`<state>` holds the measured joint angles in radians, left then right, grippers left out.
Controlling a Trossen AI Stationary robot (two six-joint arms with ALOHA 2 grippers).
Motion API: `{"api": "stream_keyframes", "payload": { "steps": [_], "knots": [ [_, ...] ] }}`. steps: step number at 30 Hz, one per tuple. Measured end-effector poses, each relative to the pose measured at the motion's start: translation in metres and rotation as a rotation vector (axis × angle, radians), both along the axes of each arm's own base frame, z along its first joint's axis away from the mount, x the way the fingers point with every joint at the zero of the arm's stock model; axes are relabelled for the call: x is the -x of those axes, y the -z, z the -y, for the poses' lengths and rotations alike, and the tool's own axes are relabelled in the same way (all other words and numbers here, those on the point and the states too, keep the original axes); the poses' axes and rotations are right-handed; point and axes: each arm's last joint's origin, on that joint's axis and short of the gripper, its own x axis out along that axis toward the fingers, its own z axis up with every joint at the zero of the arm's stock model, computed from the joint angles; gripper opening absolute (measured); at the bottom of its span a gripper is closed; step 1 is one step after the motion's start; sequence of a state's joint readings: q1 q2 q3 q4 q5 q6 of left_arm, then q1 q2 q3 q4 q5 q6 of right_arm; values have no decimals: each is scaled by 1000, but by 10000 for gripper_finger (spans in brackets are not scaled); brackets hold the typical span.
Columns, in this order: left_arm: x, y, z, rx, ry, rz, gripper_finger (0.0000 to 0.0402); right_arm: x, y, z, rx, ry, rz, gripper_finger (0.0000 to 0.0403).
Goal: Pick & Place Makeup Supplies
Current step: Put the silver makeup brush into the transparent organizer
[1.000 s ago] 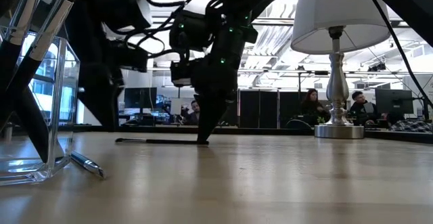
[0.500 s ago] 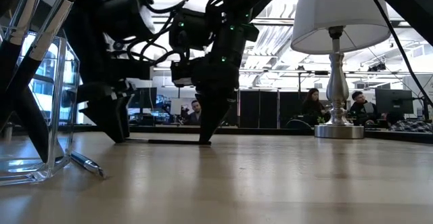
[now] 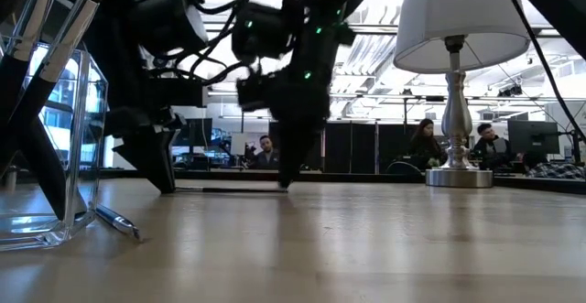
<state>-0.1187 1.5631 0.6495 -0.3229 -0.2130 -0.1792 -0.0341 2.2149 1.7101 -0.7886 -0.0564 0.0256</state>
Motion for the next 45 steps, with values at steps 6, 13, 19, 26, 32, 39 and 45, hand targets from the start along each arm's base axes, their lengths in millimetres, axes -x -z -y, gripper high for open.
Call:
{"api": "stream_keyframes", "payload": {
  "steps": [6,13,19,26,32,39,45],
  "knots": [
    [1,0,0,-4,1,-3,3,10,-36,2,69,22,47,70],
    [-2,0,0,-13,-6,34,2,8,-47,-2,76,-3,101,121],
    [-4,0,0,-12,-33,63,1,21,-51,-4,62,12,-2,139],
    [-5,-2,-1,-18,-31,76,0,50,-87,-1,140,91,-81,139],
    [-5,-2,-1,-27,-14,76,0,76,-106,0,196,123,-54,139],
    [-6,-2,-1,-23,-21,81,0,143,-68,-6,35,304,232,139],
    [-10,-4,0,-10,-24,132,0,184,-32,-14,-97,374,695,139]
  ]
}}
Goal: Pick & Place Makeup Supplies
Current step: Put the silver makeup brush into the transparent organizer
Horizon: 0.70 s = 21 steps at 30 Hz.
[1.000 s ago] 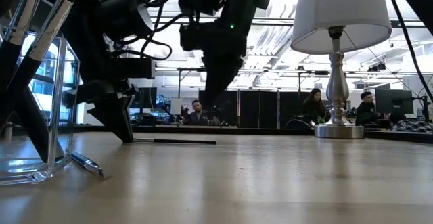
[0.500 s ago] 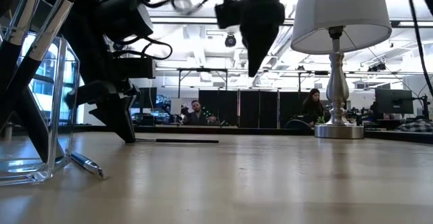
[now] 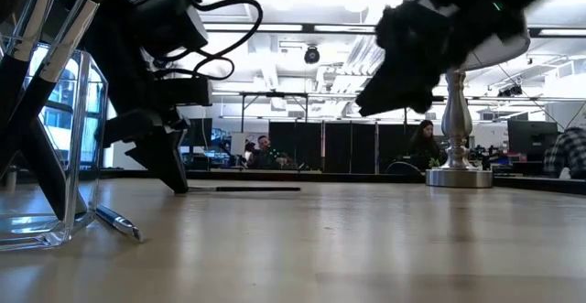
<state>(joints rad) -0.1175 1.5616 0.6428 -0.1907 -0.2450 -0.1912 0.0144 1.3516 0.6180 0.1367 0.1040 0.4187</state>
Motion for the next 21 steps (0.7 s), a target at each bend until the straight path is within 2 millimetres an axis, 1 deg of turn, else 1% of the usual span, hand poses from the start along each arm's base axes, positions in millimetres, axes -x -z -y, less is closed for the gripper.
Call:
{"api": "stream_keyframes", "payload": {
  "steps": [2,4,7,9,11,14,17,21],
  "knots": [
    [-2,-1,0,9,3,27,0,10,14,-1,-5,-1,111,139],
    [-5,-2,1,15,3,59,0,17,23,0,-27,16,182,139],
    [-9,-4,1,26,6,99,0,22,27,1,-32,53,202,139],
    [-11,-5,2,39,11,131,0,19,26,1,7,25,182,139],
    [-14,-6,2,53,17,157,0,8,18,0,66,-29,147,139],
    [-16,-9,3,58,11,189,0,-11,10,0,164,-123,16,139],
    [-17,-9,0,70,-21,205,0,-32,7,-1,249,-219,-111,139],
    [-18,-8,-4,74,-50,206,0,-59,1,-2,281,-302,-173,139]
  ]
}}
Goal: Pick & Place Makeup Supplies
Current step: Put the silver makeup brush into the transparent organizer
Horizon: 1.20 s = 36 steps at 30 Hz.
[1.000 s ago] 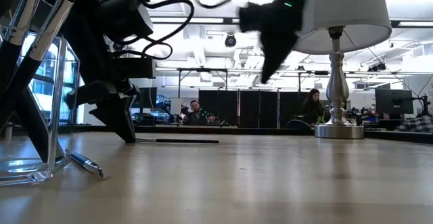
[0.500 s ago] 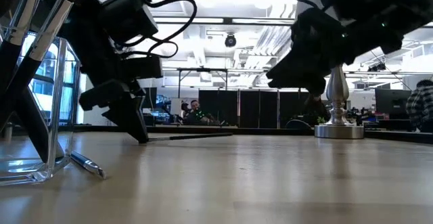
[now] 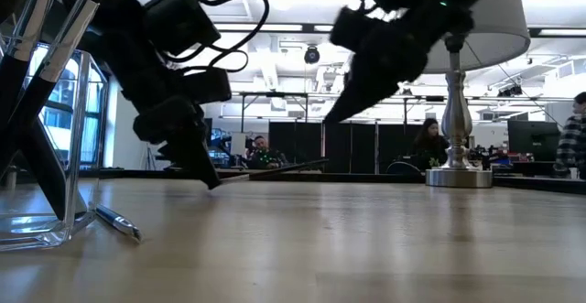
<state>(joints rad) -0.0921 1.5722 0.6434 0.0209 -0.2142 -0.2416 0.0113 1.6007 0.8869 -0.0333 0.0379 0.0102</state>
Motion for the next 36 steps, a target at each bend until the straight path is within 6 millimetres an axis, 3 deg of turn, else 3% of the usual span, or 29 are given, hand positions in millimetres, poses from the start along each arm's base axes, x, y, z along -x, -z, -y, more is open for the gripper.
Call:
{"api": "stream_keyframes", "payload": {
  "steps": [10,21,29,36],
  "knots": [
    [-1,-1,-1,20,8,10,0,-35,20,-1,39,-79,-163,156],
    [-2,-2,0,39,26,14,0,-41,22,-1,76,-74,-186,185],
    [-4,-4,0,41,28,43,0,-42,27,-2,64,-103,-199,167],
    [-4,-4,0,60,41,44,0,-42,28,-1,82,-88,-203,124]
  ]
}}
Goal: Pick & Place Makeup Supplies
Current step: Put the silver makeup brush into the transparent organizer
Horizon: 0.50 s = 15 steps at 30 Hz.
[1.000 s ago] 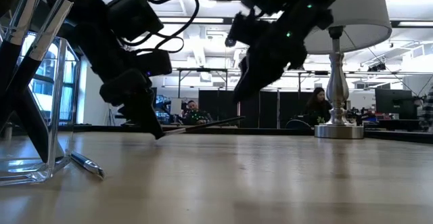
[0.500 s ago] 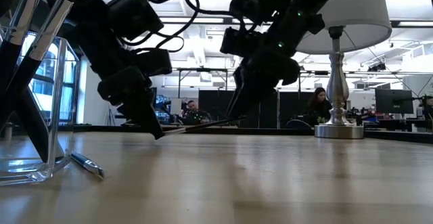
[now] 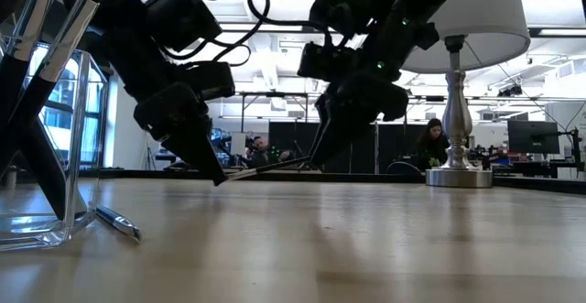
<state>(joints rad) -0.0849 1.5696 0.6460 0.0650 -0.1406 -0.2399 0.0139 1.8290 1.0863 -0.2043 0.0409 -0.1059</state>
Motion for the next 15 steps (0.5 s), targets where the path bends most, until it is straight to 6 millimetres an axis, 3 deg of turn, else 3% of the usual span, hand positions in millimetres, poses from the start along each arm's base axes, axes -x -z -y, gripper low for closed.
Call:
{"api": "stream_keyframes", "payload": {
  "steps": [15],
  "knots": [
    [-6,-7,1,2,0,22,0,3,2,2,-20,-16,-41,10]
  ]
}}
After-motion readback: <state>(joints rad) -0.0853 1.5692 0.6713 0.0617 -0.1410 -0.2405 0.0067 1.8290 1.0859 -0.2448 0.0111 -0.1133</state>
